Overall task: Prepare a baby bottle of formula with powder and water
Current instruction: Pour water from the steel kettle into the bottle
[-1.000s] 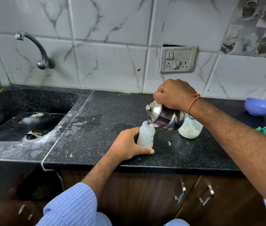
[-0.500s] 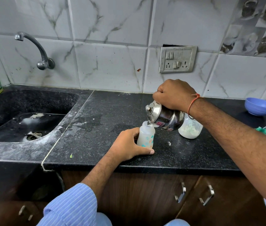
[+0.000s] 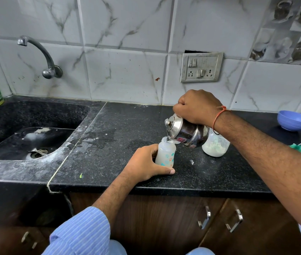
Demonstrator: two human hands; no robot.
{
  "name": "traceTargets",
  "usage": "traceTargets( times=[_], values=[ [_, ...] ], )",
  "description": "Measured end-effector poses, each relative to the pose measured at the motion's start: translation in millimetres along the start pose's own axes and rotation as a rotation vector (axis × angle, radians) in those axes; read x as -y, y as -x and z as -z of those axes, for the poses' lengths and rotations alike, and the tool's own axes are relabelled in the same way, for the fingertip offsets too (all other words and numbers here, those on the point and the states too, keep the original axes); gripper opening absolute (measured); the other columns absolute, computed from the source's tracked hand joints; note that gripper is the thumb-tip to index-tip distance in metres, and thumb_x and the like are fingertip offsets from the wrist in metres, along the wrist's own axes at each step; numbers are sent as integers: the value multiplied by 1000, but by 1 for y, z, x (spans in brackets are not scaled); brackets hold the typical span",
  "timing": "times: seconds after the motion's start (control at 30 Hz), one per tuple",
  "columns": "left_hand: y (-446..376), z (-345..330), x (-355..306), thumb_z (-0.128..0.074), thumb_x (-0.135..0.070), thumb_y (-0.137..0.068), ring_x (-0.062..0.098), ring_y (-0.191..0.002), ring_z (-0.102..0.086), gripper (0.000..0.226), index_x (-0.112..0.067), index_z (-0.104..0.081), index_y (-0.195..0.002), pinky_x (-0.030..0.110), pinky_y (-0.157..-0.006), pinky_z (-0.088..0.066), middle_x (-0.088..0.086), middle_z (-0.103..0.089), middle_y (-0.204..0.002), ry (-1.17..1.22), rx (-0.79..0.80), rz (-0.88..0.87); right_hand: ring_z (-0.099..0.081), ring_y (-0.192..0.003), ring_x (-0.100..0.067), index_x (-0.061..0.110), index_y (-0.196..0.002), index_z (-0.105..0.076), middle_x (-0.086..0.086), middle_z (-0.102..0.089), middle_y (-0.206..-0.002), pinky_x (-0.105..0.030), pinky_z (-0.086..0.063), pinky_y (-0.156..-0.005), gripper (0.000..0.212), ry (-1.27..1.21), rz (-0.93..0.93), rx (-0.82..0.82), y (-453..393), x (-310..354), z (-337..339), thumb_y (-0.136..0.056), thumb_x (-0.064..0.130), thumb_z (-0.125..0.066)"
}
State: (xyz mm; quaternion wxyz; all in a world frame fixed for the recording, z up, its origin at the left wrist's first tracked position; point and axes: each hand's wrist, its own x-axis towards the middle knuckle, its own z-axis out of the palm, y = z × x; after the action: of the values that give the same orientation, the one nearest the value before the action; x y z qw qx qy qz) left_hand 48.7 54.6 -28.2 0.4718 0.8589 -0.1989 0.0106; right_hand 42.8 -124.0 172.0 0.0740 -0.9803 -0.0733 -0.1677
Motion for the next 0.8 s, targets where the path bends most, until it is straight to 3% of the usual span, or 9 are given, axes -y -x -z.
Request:
traceTargets(
  times=[0.33, 0.8],
  values=[
    [0, 1, -1, -107, -48, -63, -5, -103, -76, 69, -37, -76, -124, 38, -99, -64, -23, -82, -109, -2, 4, -1, -40, -57, -21, 16, -55, -47, -1, -45, -57, -29, -31, -53, 39, 0, 7, 2, -1, 0, 0, -91, 29, -56],
    [1, 1, 0, -99, -66, -53, -2, -104, -77, 81, -39, -76, -125, 40, -99, -64, -23, -82, -109, 33, 15, -5, -41, -57, -21, 16, -56, -50, -1, -46, -57, -29, -34, -54, 36, 1, 8, 0, -2, -2, -2, -89, 29, -57]
  ],
)
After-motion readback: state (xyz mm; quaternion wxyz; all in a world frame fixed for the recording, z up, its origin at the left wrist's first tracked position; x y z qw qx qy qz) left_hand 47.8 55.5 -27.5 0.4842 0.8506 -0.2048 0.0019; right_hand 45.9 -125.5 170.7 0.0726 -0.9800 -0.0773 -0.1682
